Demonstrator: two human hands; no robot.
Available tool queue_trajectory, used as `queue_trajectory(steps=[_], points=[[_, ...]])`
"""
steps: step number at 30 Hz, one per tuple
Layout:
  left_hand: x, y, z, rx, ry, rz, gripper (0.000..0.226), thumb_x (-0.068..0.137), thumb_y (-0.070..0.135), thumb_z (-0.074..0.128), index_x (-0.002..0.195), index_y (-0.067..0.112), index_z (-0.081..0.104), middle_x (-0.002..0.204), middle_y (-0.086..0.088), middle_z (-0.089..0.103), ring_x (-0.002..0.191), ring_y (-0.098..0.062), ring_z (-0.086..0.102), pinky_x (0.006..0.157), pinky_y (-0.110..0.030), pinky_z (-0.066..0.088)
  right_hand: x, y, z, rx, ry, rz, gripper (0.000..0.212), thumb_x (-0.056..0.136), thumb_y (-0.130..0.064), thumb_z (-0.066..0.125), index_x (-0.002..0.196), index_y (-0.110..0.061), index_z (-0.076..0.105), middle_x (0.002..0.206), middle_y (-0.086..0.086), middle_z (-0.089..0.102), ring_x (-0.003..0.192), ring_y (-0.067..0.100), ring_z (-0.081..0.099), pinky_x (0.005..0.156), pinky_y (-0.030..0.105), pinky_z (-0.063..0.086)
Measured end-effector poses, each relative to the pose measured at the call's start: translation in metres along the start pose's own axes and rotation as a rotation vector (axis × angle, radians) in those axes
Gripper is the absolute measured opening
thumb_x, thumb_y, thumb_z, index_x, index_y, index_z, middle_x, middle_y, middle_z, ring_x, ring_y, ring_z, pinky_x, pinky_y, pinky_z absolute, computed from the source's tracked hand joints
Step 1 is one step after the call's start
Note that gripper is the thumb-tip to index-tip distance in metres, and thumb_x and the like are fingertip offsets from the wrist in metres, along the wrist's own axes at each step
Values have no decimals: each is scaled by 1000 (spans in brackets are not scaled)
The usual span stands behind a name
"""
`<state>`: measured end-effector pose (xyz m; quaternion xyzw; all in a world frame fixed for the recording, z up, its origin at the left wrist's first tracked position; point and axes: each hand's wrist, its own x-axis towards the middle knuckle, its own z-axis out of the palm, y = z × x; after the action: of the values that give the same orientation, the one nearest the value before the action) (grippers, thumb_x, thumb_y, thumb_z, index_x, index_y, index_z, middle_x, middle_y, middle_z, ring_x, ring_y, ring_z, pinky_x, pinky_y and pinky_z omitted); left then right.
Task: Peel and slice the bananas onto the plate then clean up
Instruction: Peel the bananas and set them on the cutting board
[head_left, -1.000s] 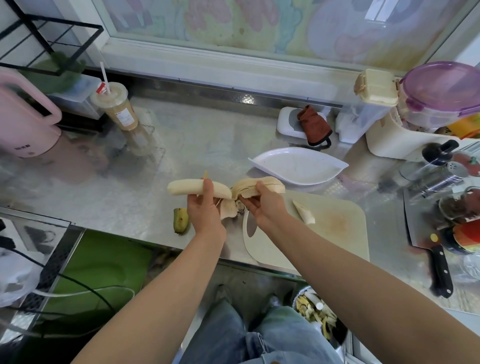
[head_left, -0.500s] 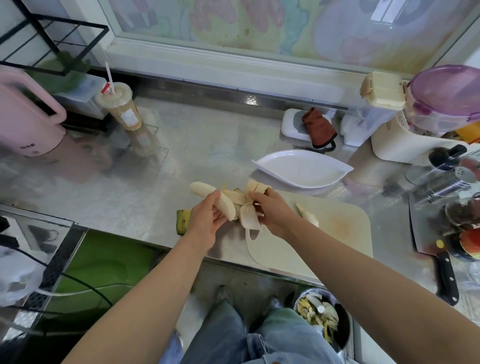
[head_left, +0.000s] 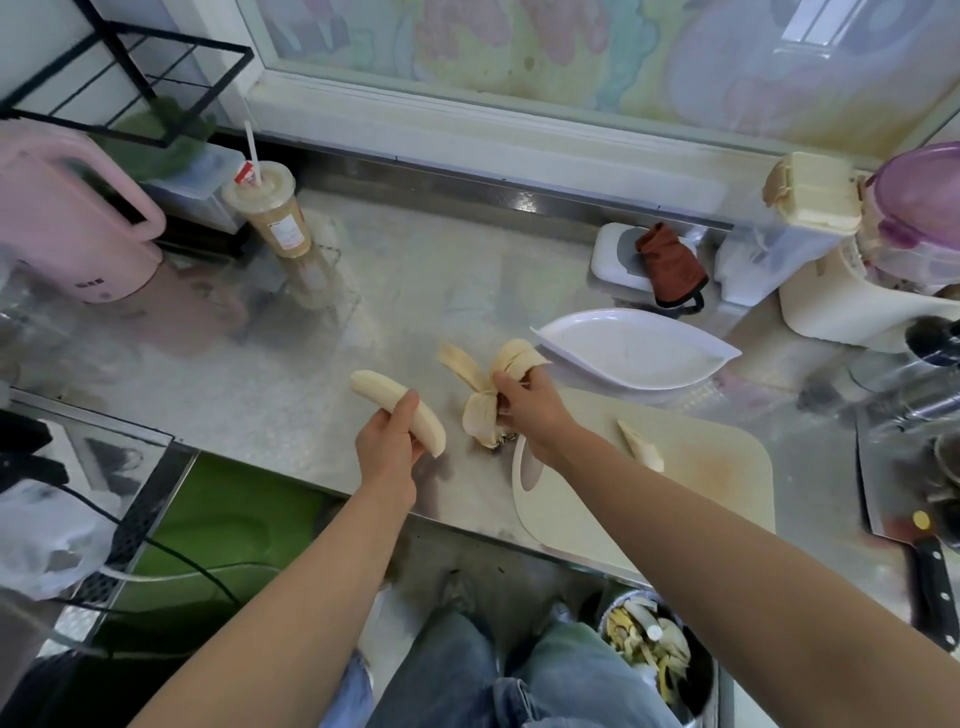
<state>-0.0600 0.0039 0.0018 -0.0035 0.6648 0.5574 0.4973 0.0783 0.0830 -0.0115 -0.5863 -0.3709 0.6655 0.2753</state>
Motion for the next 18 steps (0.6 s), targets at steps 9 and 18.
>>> queue_trajectory(steps=[9,18], points=[[6,-8,-6,437,-36,151,23,84,31,73,99,16,65,106,-4,67,98,-22,62,90,-42,54,-1,11,-5,-348,-49,96,12,83,-10,55,85,0,62,75,10,56,75,23,56,80,41,52],[-23,-28,45,885,-270,409,58,75,40,79,120,21,47,103,4,63,90,-16,62,79,-33,52,-34,-3,-45,-227,-244,43,43,83,-36,71,114,-8,62,103,12,69,92,18,69,78,30,58]])
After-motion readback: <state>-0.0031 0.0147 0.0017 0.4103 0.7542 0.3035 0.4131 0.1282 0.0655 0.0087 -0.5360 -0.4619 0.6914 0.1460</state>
